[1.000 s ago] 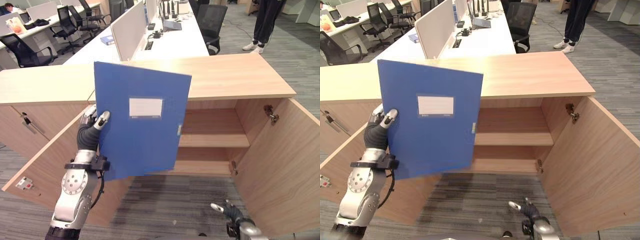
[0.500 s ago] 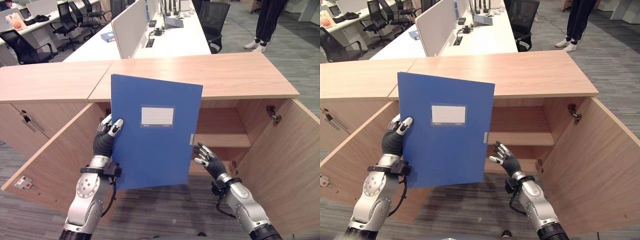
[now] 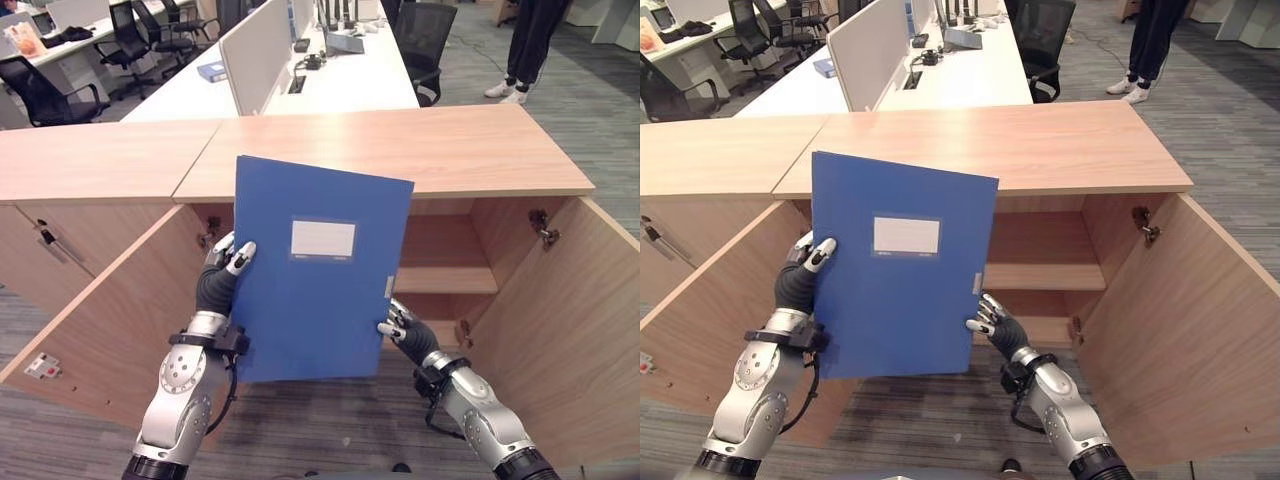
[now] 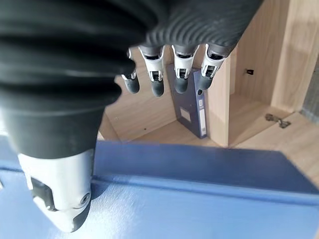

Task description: Put the empty folder in the office cabinet

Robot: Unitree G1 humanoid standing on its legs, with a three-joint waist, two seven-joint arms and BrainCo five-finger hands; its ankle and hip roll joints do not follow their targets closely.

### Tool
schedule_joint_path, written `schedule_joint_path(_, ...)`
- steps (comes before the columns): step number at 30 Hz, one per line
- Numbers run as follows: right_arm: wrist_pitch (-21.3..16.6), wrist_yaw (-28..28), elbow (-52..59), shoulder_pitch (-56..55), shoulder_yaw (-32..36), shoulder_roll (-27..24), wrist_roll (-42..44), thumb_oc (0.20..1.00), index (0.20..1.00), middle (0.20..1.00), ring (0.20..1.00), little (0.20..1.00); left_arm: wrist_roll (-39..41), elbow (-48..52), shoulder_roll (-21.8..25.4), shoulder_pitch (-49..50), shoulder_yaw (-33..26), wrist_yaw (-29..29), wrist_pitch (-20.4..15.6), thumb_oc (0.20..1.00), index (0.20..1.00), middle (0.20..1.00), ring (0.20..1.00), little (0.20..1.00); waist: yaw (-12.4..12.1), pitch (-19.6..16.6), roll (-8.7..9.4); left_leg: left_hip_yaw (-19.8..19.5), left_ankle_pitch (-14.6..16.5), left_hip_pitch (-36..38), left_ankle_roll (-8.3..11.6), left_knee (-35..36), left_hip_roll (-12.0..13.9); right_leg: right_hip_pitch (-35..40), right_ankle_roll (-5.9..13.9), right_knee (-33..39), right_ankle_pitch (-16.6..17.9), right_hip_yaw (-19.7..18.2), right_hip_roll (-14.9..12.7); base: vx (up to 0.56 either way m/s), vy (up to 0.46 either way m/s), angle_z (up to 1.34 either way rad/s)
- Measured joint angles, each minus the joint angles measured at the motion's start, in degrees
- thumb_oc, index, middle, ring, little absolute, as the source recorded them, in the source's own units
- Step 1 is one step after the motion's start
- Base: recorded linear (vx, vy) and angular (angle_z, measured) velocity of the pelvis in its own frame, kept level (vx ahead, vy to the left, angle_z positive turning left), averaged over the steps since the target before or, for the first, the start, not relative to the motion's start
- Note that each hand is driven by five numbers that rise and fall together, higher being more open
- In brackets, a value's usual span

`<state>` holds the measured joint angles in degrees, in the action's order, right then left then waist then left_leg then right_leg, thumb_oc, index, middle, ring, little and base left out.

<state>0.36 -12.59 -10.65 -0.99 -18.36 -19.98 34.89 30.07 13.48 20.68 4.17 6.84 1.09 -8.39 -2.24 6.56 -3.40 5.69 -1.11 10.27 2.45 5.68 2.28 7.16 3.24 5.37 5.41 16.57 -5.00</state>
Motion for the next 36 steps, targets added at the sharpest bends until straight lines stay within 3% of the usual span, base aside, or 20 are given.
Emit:
schedule_joint_path(20, 1.7, -1.2, 0.0, 2.9, -1.6, -0.6, 2.4, 1.0, 1.0, 1.0, 1.0, 1.0, 8.5, -0.8, 0.6, 0.0, 2.5, -4.4, 3.9, 0.2, 0.2, 0.2, 0.2, 0.2, 0.0, 0.0, 0.0, 0.0, 0.0, 0.1, -0.02, 0.0, 0.0, 0.1, -0.03, -0.1, 0.0, 0.0, 0.0, 0.0, 0.0, 0.0)
schedule_joint_path(36, 5.2, -6.7, 0.0, 4.6, -1.6, -3.5, 8.6, 1.0, 1.0, 1.0, 1.0, 1.0, 10.2, -2.1, 4.2, -0.1, 2.0, -9.6, 5.9, 0.2, 0.2, 0.2, 0.2, 0.2, -0.2, 0.0, -0.06, -0.3, 0.0, 0.2, -0.01, 0.0, 0.0, 0.4, -0.03, 0.0, 0.0, 0.2, 0.0, 0.0, 0.0, 0.0)
